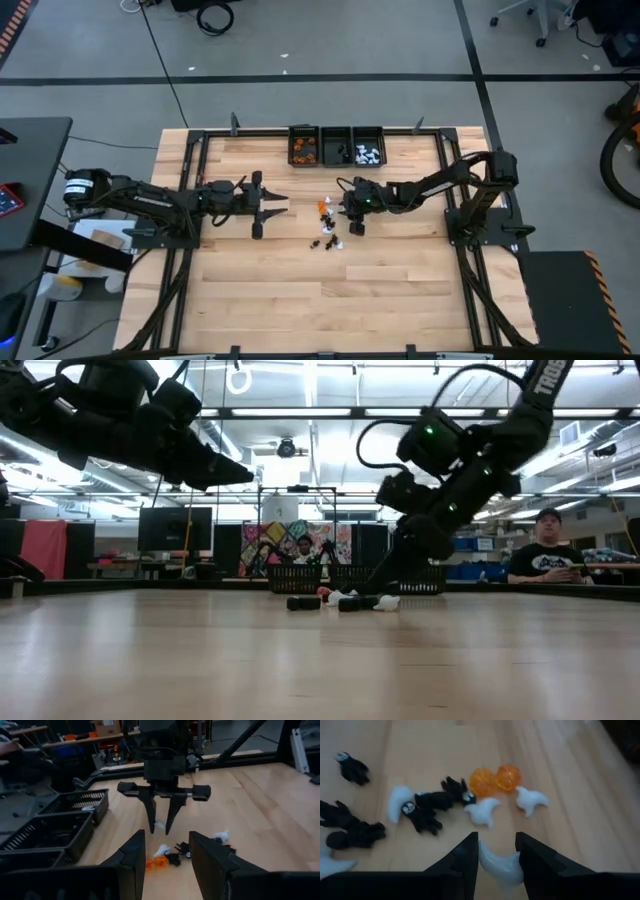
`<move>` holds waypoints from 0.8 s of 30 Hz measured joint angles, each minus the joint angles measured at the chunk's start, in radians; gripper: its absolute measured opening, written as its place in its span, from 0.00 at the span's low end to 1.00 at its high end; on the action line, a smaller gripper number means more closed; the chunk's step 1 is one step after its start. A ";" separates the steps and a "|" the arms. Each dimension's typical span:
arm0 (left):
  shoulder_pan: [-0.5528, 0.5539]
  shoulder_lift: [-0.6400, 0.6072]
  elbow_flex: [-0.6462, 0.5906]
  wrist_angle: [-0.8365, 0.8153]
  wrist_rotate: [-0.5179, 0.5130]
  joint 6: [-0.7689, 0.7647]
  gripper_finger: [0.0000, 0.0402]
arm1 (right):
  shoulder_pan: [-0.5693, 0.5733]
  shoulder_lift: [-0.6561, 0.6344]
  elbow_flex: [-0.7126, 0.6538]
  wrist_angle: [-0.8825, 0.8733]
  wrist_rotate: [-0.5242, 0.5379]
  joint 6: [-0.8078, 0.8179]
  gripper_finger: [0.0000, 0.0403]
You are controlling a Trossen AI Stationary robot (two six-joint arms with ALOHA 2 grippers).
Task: Sort game pieces by color
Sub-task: Put the white game piece into the right black basket
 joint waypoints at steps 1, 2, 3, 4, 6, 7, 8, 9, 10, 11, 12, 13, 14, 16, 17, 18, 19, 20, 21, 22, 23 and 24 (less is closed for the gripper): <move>0.002 0.000 0.000 0.000 0.000 0.014 0.32 | 0.000 -0.012 0.022 -0.064 0.015 0.004 0.32; 0.007 0.000 0.000 -0.002 0.000 0.022 0.32 | 0.000 -0.025 0.048 -0.135 0.037 0.004 0.32; 0.010 0.000 0.000 -0.008 0.000 0.034 0.32 | 0.000 -0.041 0.075 -0.204 0.064 0.005 0.32; 0.014 0.000 0.000 -0.014 0.000 0.045 0.32 | 0.000 -0.059 0.098 -0.268 0.089 0.006 0.32; 0.023 0.000 0.000 -0.018 0.000 0.058 0.32 | -0.016 -0.102 0.132 -0.374 0.120 0.004 0.32; 0.027 0.000 0.000 -0.018 0.000 0.060 0.32 | -0.031 -0.127 0.136 -0.401 0.126 -0.002 0.32; 0.029 0.000 0.000 -0.018 0.000 0.060 0.32 | -0.051 -0.154 0.136 -0.417 0.134 -0.004 0.32; 0.030 0.000 0.000 -0.019 0.000 0.061 0.32 | -0.073 -0.178 0.135 -0.425 0.147 -0.004 0.32; 0.032 0.000 0.000 -0.019 0.000 0.062 0.32 | -0.103 -0.207 0.131 -0.430 0.161 0.000 0.32; 0.033 0.000 0.000 -0.019 0.000 0.063 0.32 | -0.131 -0.232 0.126 -0.436 0.172 0.009 0.32; 0.033 0.000 0.000 -0.020 0.000 0.063 0.32 | -0.159 -0.251 0.120 -0.438 0.180 0.022 0.32; 0.033 0.000 0.000 -0.021 0.000 0.063 0.32 | -0.189 -0.268 0.116 -0.436 0.188 0.035 0.32; 0.032 0.000 0.000 -0.021 0.000 0.063 0.32 | -0.217 -0.279 0.113 -0.434 0.196 0.051 0.32; 0.032 0.000 0.000 -0.020 0.000 0.063 0.32 | -0.276 -0.290 0.113 -0.426 0.203 0.085 0.32; 0.032 0.000 0.000 -0.019 0.000 0.062 0.32 | -0.306 -0.289 0.113 -0.425 0.200 0.095 0.32; 0.032 0.000 0.000 -0.018 0.000 0.062 0.32 | -0.338 -0.283 0.113 -0.423 0.189 0.106 0.32; 0.032 0.000 0.000 -0.017 0.000 0.060 0.32 | -0.367 -0.271 0.113 -0.411 0.177 0.115 0.32; 0.032 0.000 0.000 -0.017 0.000 0.060 0.32 | -0.394 -0.258 0.113 -0.396 0.166 0.126 0.32; 0.032 0.000 0.000 -0.017 0.000 0.060 0.32 | -0.419 -0.247 0.113 -0.390 0.159 0.138 0.32; 0.032 0.000 0.000 -0.016 0.000 0.060 0.32 | -0.443 -0.232 0.115 -0.385 0.151 0.149 0.32; 0.032 0.000 0.000 -0.016 0.000 0.059 0.32 | -0.467 -0.215 0.123 -0.387 0.140 0.159 0.32; 0.032 0.000 0.000 -0.016 0.000 0.060 0.32 | -0.488 -0.198 0.133 -0.396 0.127 0.171 0.32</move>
